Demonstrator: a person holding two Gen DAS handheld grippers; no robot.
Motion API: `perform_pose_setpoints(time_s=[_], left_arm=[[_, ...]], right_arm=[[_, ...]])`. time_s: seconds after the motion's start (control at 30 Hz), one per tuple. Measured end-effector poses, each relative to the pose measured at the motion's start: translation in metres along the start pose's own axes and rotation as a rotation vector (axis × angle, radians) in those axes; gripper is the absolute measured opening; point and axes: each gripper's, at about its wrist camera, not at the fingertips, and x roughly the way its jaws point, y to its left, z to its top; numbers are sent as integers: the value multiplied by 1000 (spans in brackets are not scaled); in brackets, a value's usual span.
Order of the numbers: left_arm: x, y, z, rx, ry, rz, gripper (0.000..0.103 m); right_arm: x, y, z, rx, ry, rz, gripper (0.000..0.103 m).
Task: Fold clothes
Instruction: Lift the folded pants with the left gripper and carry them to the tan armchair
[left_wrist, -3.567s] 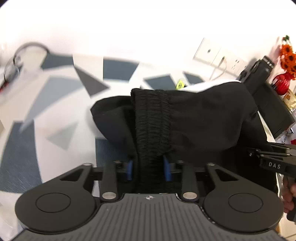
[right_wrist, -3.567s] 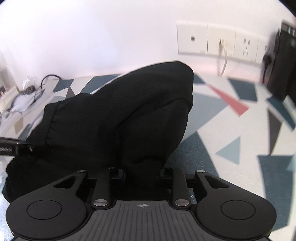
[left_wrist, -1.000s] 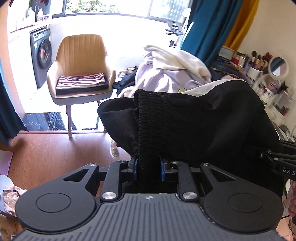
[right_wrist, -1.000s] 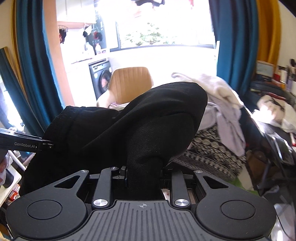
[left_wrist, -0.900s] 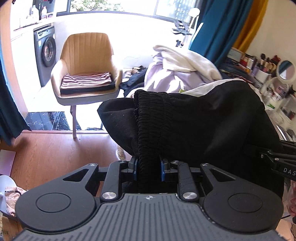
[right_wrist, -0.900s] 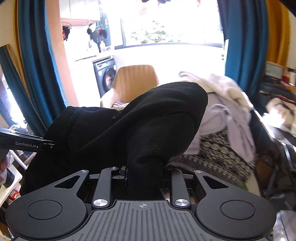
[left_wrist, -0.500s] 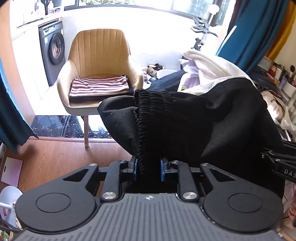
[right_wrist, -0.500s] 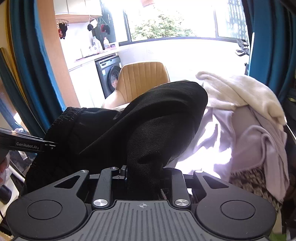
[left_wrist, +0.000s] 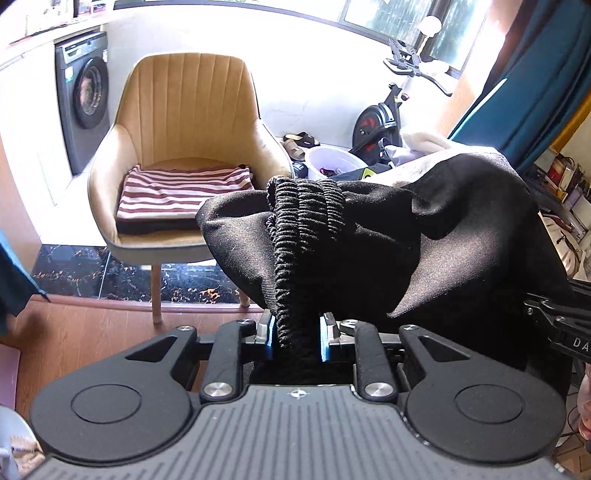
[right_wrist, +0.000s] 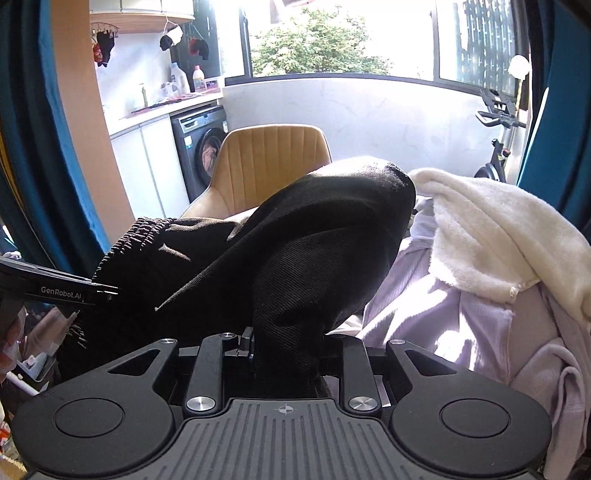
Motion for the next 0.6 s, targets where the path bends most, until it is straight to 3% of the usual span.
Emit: perform_pose_setpoints(time_s=[0.2, 0.37, 0.6], left_arm=[[42, 67, 67, 50, 50, -80, 22], [71, 118, 114, 89, 56, -101, 22], [115, 173, 144, 92, 113, -80, 22]], right_arm=[[63, 40, 42, 42, 31, -89, 21], [117, 73, 82, 70, 58, -142, 21], [189, 104, 105, 91, 84, -145, 21]])
